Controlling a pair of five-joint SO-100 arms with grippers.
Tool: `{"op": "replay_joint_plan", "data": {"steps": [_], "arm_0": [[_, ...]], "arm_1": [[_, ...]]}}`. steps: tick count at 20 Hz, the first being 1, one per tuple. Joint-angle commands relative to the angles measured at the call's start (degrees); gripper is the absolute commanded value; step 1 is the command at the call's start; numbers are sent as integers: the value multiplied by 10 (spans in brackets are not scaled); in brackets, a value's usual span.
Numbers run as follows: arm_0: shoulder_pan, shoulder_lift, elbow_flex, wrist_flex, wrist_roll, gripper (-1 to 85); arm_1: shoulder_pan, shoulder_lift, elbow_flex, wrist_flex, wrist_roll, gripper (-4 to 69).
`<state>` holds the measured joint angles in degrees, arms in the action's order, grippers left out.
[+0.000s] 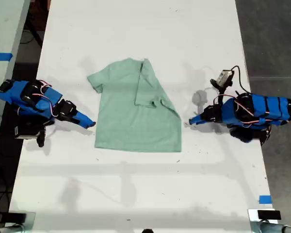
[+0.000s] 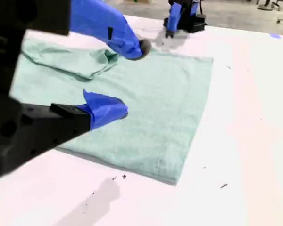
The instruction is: Fold t shirt
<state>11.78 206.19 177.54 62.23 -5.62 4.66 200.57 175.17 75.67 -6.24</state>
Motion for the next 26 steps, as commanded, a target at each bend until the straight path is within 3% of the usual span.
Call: {"op": "replay_joint_plan", "data": {"steps": [1, 4, 5, 6, 7, 9, 10, 11, 12, 13, 14, 16, 17, 19, 21, 23, 26], "arm_0": [[-6, 4, -18, -6, 34, 323], [-54, 4, -8, -11, -10, 309], [-57, 4, -25, -5, 0, 337], [-57, 4, -45, 20, -14, 440], [-65, 4, -62, 31, -18, 474], [-113, 5, -59, 39, -25, 475], [-121, 5, -49, 41, -70, 456], [-125, 5, -45, 4, -3, 419], [-136, 5, -42, -4, 17, 308], [-155, 5, -42, 23, -31, 165], [-166, 5, -38, 24, -34, 118], [-171, 5, -80, 4, -16, 116], [-210, -14, -120, 28, -6, 141], [-309, -216, -262, 98, 47, 200], [-427, -491, -444, 178, 149, 249], [-563, -687, -560, 195, 282, 300], [-649, -851, -642, 184, 365, 300]], "arm_1": [[-2, 4, 31, 4, -13, 127], [-2, 4, 31, 4, -13, 127], [-2, 4, 31, 4, -13, 127], [-2, 4, 31, 4, -13, 127], [-2, 4, 31, 4, -13, 127], [-2, 4, 31, 4, -13, 127], [-2, 4, 31, 4, -13, 127], [-2, 4, 31, 4, -13, 127], [-2, 4, 31, 4, -13, 127], [-2, 4, 31, 4, -13, 127], [-2, 4, 31, 4, -13, 127], [-1, 4, 31, 4, -13, 127], [-1, 4, 31, 4, -13, 127], [-1, 4, 31, 4, -13, 127], [-1, 4, 31, 4, -13, 127], [-1, 4, 31, 4, -13, 127], [-1, 4, 31, 4, -13, 127]]}}
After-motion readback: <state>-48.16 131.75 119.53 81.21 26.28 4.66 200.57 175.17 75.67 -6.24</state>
